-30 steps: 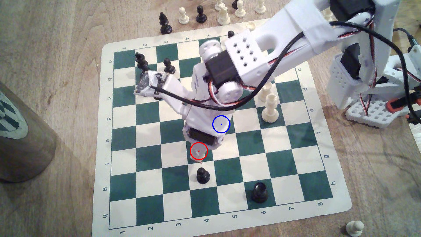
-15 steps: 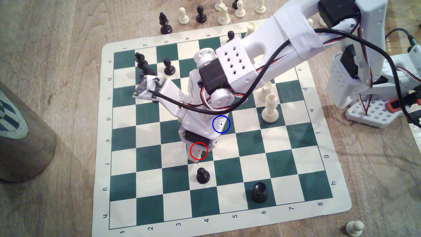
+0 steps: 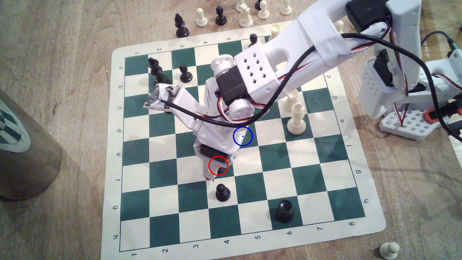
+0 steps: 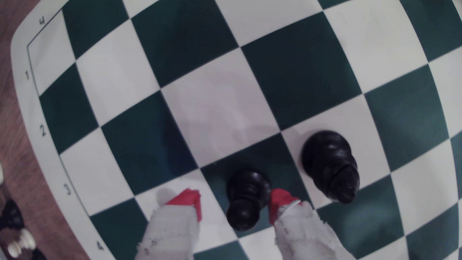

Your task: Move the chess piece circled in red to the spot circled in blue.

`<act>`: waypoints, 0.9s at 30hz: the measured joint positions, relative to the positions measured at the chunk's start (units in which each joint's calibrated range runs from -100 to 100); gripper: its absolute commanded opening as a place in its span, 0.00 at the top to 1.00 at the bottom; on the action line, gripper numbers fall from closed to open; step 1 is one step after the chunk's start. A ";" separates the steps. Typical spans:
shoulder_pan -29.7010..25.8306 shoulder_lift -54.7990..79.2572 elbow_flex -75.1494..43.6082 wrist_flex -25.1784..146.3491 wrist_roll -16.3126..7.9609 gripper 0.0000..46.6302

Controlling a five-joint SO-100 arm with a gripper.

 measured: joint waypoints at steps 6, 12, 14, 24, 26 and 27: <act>0.00 0.00 0.00 0.00 0.39 0.99; 0.00 0.00 0.00 0.00 0.54 0.99; 0.00 0.00 0.00 0.00 0.54 0.99; 2.21 -16.51 -7.05 9.08 0.98 0.99; 2.88 -19.10 -7.77 10.68 1.27 0.99; 3.32 -20.28 -7.77 11.87 1.51 0.99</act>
